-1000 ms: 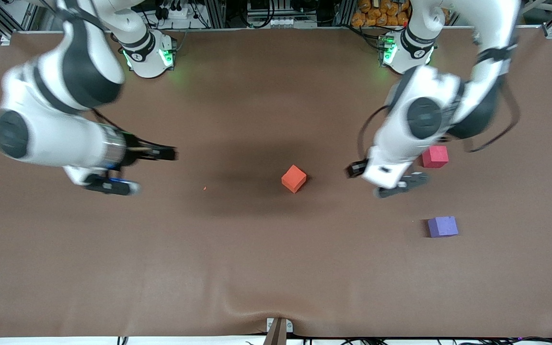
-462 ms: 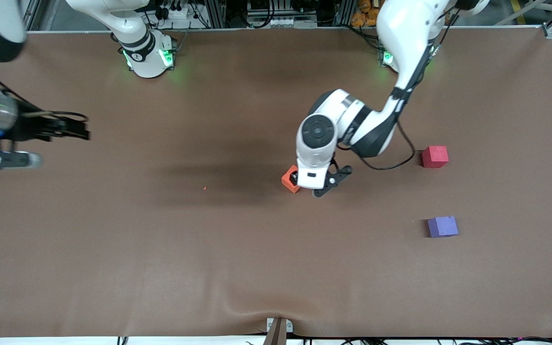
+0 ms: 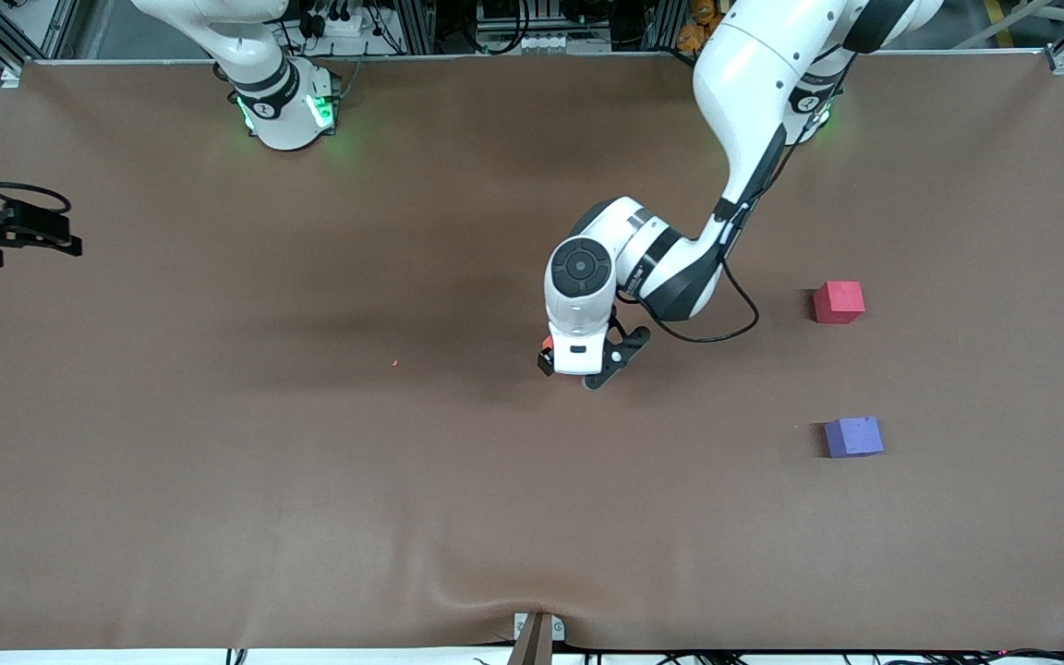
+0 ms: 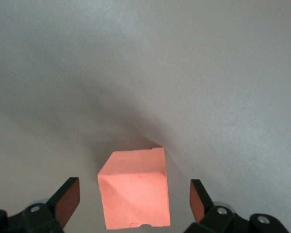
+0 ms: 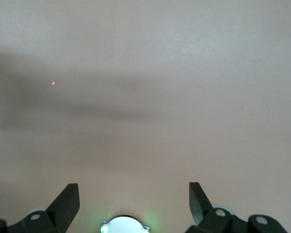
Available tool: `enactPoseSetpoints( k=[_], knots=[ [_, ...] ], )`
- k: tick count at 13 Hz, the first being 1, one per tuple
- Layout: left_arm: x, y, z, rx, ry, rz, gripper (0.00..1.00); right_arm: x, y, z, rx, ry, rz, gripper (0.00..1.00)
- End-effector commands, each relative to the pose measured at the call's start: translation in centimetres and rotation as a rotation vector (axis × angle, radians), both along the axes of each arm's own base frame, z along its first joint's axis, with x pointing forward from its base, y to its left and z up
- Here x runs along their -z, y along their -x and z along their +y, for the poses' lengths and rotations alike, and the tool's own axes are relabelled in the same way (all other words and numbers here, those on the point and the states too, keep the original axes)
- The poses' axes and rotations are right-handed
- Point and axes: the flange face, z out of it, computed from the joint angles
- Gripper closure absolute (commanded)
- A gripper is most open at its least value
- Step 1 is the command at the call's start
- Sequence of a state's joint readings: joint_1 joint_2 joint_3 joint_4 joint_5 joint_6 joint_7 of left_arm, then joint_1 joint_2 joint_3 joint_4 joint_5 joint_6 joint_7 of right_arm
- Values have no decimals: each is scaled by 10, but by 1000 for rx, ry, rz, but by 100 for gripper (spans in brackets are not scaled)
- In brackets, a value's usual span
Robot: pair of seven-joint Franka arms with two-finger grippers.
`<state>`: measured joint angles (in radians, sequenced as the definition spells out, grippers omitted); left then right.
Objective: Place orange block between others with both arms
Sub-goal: 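Carry the orange cube with the left gripper toward the pink cube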
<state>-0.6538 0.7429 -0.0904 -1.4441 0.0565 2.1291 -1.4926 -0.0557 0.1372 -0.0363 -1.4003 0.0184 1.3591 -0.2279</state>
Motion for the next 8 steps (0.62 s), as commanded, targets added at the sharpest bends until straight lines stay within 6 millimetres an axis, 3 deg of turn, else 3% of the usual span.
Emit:
enactPoseSetpoints(
  k=[1, 4, 7, 8],
  knots=[
    [13, 6, -13, -13, -28, -20, 0, -11, 4, 0, -27, 21, -32, 0],
    [30, 6, -17, -33, -8, -41, 0, -15, -2, 5, -28, 22, -79, 0],
    [38, 10, -19, -9, -29, -48, 0, -12, 0, -2, -12, 14, -69, 0],
    [40, 11, -19, -8, -32, -47, 13, -12, 0, -2, -14, 14, -67, 0]
  ],
)
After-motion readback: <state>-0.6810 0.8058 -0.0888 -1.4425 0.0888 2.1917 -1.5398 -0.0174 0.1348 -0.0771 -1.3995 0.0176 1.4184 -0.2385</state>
